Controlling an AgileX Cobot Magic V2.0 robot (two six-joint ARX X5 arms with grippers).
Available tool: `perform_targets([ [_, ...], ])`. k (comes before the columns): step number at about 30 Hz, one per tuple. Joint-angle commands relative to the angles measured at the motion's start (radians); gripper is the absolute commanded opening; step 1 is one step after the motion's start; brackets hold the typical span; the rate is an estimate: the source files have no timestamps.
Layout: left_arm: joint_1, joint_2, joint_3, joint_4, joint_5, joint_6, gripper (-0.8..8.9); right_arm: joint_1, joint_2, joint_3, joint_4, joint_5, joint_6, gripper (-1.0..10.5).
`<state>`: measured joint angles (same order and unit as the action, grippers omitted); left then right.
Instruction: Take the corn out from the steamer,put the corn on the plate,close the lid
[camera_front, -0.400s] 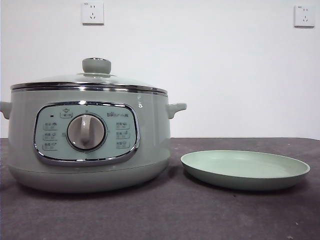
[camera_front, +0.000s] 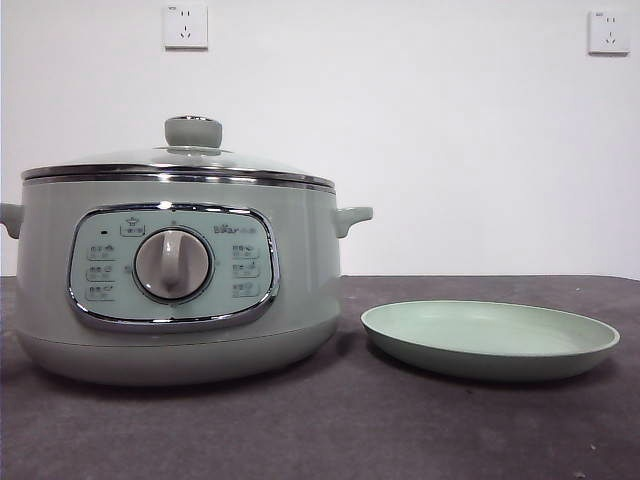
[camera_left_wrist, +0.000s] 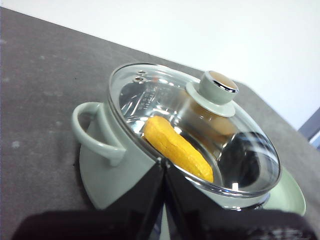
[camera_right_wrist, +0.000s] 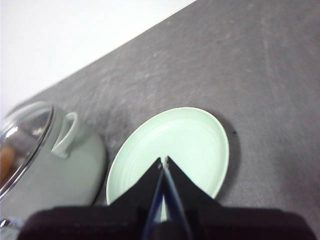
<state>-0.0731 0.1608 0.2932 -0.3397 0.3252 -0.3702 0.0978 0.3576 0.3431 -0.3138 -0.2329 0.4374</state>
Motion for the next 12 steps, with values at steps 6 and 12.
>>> perform_targets([
  [6, 0.002, 0.245, 0.189, -0.091, 0.071, 0.204, -0.08, 0.001, 0.280, 0.243, -0.133, -0.101, -0.206, -0.1],
  [12, 0.002, 0.439, 0.333, -0.153, 0.165, 0.244, -0.04, 0.002, 0.461, 0.427, -0.299, -0.181, -0.349, 0.0],
])
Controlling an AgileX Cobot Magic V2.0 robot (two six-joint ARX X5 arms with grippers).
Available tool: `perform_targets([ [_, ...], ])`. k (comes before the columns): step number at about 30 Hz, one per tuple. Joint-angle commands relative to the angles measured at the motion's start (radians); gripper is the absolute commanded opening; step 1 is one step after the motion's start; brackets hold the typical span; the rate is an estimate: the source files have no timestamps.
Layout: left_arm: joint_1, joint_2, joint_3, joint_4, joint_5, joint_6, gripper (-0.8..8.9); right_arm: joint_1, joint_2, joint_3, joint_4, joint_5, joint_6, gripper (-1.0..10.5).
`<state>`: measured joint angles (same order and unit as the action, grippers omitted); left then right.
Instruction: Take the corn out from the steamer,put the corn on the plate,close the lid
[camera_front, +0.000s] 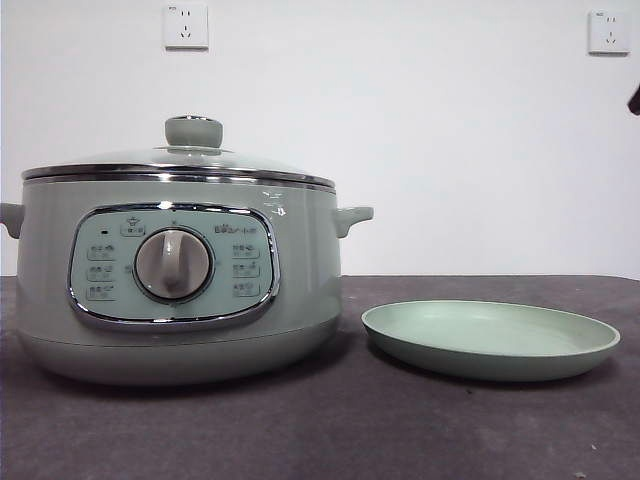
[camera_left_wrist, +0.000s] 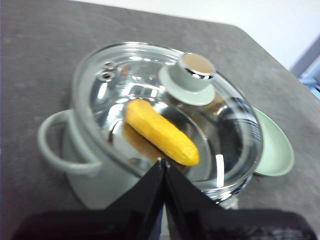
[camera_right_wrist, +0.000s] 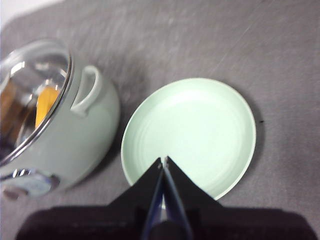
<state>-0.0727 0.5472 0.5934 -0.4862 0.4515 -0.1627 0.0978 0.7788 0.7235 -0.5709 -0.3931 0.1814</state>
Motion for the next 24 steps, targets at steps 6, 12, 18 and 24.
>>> perform_targets([
  [6, 0.001, 0.209, 0.131, -0.018, 0.154, 0.037, 0.21, 0.002, 0.148, 0.168, -0.171, -0.047, -0.190, 0.0],
  [12, -0.012, 0.294, 0.187, -0.009, 0.157, 0.032, 4.45, 0.002, 0.164, 0.185, -0.150, -0.072, -0.175, 3.5],
  [18, -0.064, 0.375, 0.266, 0.006, 0.099, 0.033, 4.43, 0.003, 0.164, 0.185, -0.147, -0.073, -0.171, 4.2],
  [24, -0.173, 0.490, 0.401, -0.005, -0.079, 0.079, 4.42, 0.003, 0.164, 0.185, -0.147, -0.073, -0.148, 4.1],
])
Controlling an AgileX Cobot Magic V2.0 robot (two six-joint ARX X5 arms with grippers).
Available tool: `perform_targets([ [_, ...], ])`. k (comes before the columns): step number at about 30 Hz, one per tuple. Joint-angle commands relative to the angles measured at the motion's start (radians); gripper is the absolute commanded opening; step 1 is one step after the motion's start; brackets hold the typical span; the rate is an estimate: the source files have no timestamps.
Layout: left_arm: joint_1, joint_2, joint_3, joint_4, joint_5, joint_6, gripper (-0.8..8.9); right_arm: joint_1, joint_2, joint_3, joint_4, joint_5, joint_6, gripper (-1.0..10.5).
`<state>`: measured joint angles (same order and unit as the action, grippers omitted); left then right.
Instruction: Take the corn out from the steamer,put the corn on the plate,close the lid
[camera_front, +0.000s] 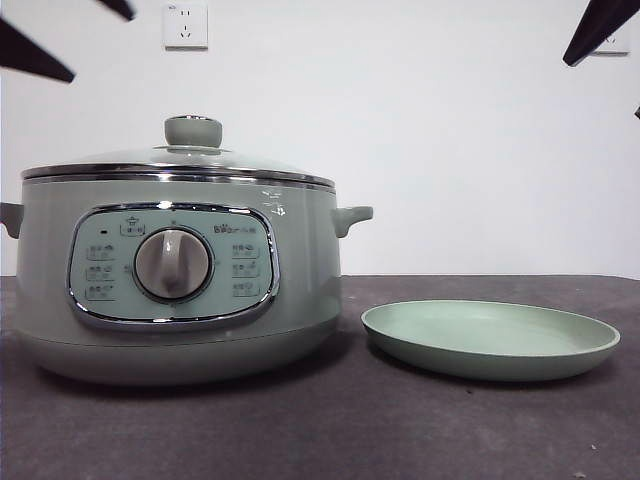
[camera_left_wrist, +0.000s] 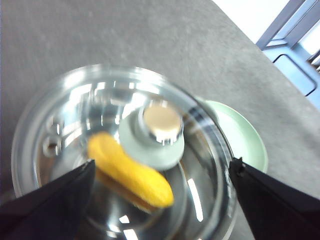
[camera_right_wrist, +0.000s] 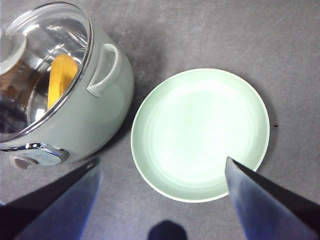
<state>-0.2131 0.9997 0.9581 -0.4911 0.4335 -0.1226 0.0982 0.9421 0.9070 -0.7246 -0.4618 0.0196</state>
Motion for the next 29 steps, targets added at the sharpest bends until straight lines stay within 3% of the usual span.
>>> perform_targets([
  [1, -0.048, 0.058, 0.056, -0.005, -0.085, 0.050, 4.42, 0.002, 0.000, 0.001, 0.006, -0.004, 0.014, 4.1],
  [10, -0.173, 0.249, 0.172, -0.011, -0.244, 0.100, 4.41, 0.002, 0.000, 0.001, 0.006, -0.004, 0.016, 4.1],
  [24, -0.227, 0.403, 0.175, 0.012, -0.281, 0.109, 4.26, 0.002, 0.000, 0.001, 0.006, -0.004, 0.016, 4.1],
  [29, -0.227, 0.406, 0.175, 0.013, -0.283, 0.131, 0.51, 0.002, 0.000, 0.001, 0.006, -0.004, 0.016, 4.1],
])
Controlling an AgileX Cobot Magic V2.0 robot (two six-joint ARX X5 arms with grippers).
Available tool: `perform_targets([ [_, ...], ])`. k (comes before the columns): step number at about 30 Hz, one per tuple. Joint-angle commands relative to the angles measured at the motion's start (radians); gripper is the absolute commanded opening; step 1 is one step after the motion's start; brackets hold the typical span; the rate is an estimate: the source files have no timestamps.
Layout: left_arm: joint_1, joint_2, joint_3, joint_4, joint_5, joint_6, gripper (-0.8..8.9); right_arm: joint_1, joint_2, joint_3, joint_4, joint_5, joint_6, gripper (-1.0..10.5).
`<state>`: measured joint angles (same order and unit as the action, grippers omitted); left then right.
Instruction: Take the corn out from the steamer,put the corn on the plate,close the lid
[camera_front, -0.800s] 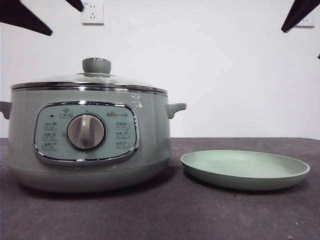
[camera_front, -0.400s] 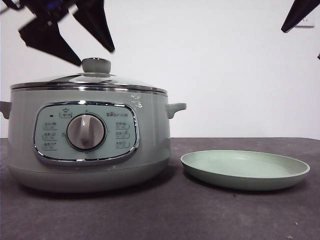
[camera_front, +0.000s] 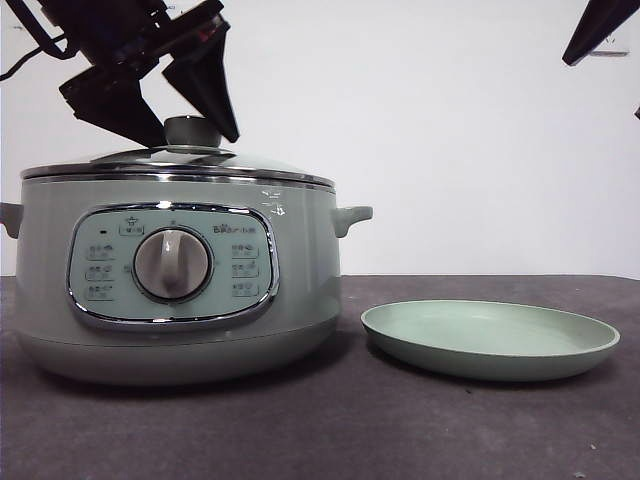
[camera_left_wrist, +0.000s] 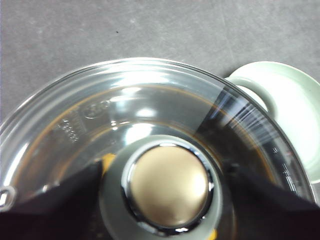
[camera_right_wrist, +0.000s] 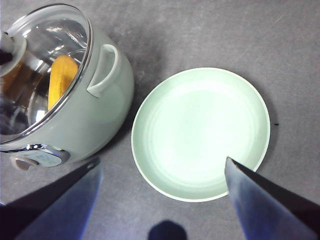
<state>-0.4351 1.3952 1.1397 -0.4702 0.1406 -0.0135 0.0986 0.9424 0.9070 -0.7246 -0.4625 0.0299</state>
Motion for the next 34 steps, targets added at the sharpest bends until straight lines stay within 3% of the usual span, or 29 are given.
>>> perform_targets([
  [1, -0.005, 0.011, -0.007, -0.008, 0.010, 0.023, -0.09, 0.002, 0.000, 0.001, 0.006, -0.003, 0.006, 4.1],
  [13, -0.004, -0.048, -0.006, 0.053, -0.017, 0.026, -0.09, 0.035, 0.000, 0.001, 0.063, -0.006, 0.034, 4.1],
  [23, -0.003, -0.275, -0.006, 0.050, -0.170, 0.014, -0.09, 0.257, 0.097, 0.024, 0.236, -0.003, 0.130, 4.1],
  [31, -0.003, -0.487, -0.006, -0.015, -0.283, 0.014, -0.09, 0.432, 0.335, 0.208, 0.229, 0.045, 0.114, 4.1],
  [34, -0.003, -0.552, -0.006, -0.061, -0.372, 0.015, -0.09, 0.485, 0.446, 0.312, 0.209, 0.051, 0.097, 4.1],
])
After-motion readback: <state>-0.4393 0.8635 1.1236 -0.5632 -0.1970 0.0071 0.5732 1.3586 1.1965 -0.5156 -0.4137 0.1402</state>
